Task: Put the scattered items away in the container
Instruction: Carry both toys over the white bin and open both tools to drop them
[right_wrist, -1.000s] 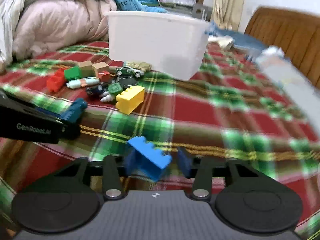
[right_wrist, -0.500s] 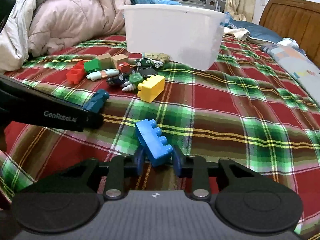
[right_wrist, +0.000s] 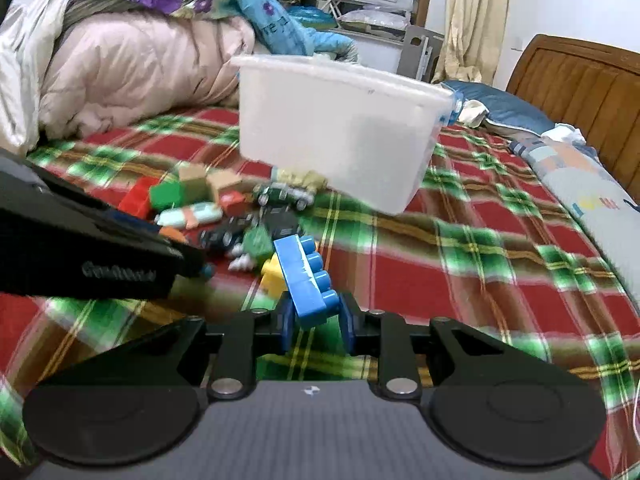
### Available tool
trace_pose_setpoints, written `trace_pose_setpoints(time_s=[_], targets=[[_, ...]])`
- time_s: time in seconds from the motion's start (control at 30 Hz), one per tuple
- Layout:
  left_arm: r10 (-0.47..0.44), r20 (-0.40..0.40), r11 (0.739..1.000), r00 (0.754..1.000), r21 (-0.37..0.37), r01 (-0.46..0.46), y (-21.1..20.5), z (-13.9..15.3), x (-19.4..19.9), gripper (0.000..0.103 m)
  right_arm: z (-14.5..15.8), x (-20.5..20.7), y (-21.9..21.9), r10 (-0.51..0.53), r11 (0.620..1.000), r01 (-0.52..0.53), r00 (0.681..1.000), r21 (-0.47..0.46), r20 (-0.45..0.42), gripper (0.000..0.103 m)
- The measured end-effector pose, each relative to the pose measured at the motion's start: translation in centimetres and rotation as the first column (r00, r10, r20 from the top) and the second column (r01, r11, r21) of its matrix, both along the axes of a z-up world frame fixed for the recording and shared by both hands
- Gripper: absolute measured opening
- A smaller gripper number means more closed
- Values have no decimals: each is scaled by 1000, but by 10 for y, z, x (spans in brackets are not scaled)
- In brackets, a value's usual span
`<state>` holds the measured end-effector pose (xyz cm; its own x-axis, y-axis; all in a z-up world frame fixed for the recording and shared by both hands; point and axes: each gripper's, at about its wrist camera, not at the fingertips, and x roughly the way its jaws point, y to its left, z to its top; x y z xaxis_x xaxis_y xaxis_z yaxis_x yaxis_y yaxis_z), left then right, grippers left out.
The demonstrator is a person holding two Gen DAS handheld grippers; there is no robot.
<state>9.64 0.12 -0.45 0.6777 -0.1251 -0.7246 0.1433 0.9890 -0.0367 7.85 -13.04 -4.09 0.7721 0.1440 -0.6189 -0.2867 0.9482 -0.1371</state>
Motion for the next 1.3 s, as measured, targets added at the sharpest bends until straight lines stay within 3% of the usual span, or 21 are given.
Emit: trace_pose_setpoints(time_s=[0.37,0.73,0.93,1.07,1.23,1.3], targets=[[-5,107,1000,994,-4,5,5,66,49,30,47,41,-2,-22,999,19,995,28,99,26],[18,235,1000,972,4,-20,5,128,124,30,99,112,2,-42,998,32,974,47,221,26],[33,220,999,975,29,-41,3,120,177,30,105,159,3,-63,998,55,971,44,230,27],[55,165,998,985,11,-58,6,101,206,30,91,190,2,-72,997,65,986,48,153,27],[53,116,999,992,-4,-53,5,83,215,30,72,202,0,-90,995,87,993,45,77,28],[58,105,998,993,-4,-58,5,79,215,34,69,202,-1,-94,995,91,993,37,70,35]])
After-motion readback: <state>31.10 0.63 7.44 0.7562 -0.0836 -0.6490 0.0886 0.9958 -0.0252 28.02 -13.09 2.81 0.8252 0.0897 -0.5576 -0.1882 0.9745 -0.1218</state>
